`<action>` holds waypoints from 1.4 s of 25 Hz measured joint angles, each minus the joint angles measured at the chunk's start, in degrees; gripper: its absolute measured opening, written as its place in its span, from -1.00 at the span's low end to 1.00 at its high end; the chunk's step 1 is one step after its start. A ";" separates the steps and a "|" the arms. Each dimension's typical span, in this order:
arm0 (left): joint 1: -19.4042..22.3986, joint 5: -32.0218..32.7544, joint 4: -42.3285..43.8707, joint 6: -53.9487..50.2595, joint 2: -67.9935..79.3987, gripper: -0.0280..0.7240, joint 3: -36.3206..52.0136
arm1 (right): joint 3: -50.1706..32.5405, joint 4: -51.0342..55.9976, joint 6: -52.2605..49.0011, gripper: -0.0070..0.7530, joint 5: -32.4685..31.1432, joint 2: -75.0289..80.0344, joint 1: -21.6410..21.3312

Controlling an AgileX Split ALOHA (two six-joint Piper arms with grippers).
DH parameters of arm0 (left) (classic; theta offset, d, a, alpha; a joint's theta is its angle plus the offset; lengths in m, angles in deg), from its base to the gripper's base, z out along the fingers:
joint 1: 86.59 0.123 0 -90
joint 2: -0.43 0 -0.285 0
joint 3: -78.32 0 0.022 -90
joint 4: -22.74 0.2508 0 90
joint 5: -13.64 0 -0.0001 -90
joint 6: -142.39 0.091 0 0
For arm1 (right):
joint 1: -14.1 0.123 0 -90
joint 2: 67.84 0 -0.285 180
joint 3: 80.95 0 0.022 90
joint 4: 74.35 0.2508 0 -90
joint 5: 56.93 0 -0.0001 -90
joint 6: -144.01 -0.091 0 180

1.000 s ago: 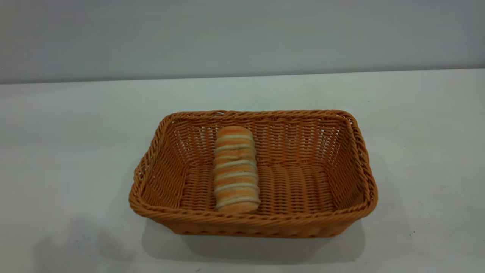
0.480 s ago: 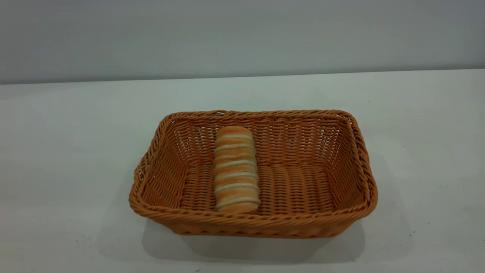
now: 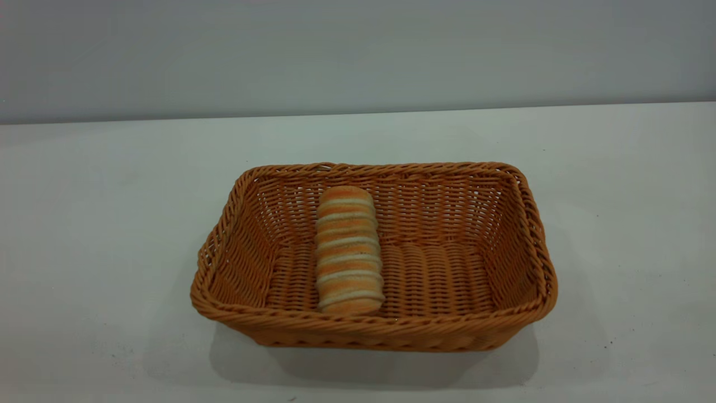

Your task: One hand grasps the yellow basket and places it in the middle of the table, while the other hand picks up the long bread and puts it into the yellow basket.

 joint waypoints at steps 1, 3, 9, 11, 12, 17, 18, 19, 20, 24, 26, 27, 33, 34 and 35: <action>0.00 0.29 0.91 -0.98 -0.98 0.57 0.46 | 0.00 0.00 -0.05 0.57 0.00 0.00 0.00; 0.00 0.52 2.73 -3.45 -2.62 0.57 1.82 | 0.00 0.00 -0.12 0.57 0.00 0.00 0.00; 0.00 2.13 6.45 -7.87 -7.06 0.57 6.45 | 0.00 0.06 -0.19 0.57 0.00 0.00 0.00; 0.00 2.35 6.71 -8.39 -8.43 0.57 6.57 | 0.00 0.11 -0.19 0.57 0.00 0.00 0.00; 0.00 2.35 6.86 -8.46 -9.16 0.57 6.57 | 0.00 0.10 -0.19 0.57 0.00 0.00 0.00; 0.00 2.53 8.21 -8.70 -11.03 0.57 6.63 | 0.00 0.17 -0.19 0.57 0.00 0.00 0.00; 0.00 2.53 8.32 -8.76 -11.15 0.57 6.63 | 0.00 0.17 -0.19 0.57 0.00 0.00 0.00; 0.00 2.53 8.43 -8.76 -11.27 0.57 6.63 | 0.00 0.17 -0.19 0.57 0.00 0.00 0.00; 0.00 2.53 8.43 -8.76 -11.34 0.57 6.63 | 0.00 0.17 -0.19 0.57 0.00 0.00 0.00; 0.00 2.53 8.45 -8.76 -11.34 0.57 6.63 | 0.00 0.17 -0.19 0.57 0.00 0.00 0.00; 0.00 2.53 8.45 -8.76 -11.34 0.57 6.63 | 0.00 0.17 -0.19 0.57 0.00 0.00 0.00; 0.00 2.53 8.45 -8.76 -11.34 0.57 6.63 | 0.00 0.17 -0.19 0.57 0.00 0.00 0.00; 0.00 2.53 8.45 -8.76 -11.34 0.57 6.63 | 0.00 0.17 -0.19 0.57 0.00 0.00 0.00; 0.00 2.53 8.45 -8.76 -11.34 0.57 6.63 | 0.00 0.17 -0.19 0.57 0.00 0.00 0.00; 0.00 2.53 8.49 -8.76 -11.34 0.57 6.63 | 0.00 0.17 -0.19 0.57 0.00 0.00 0.00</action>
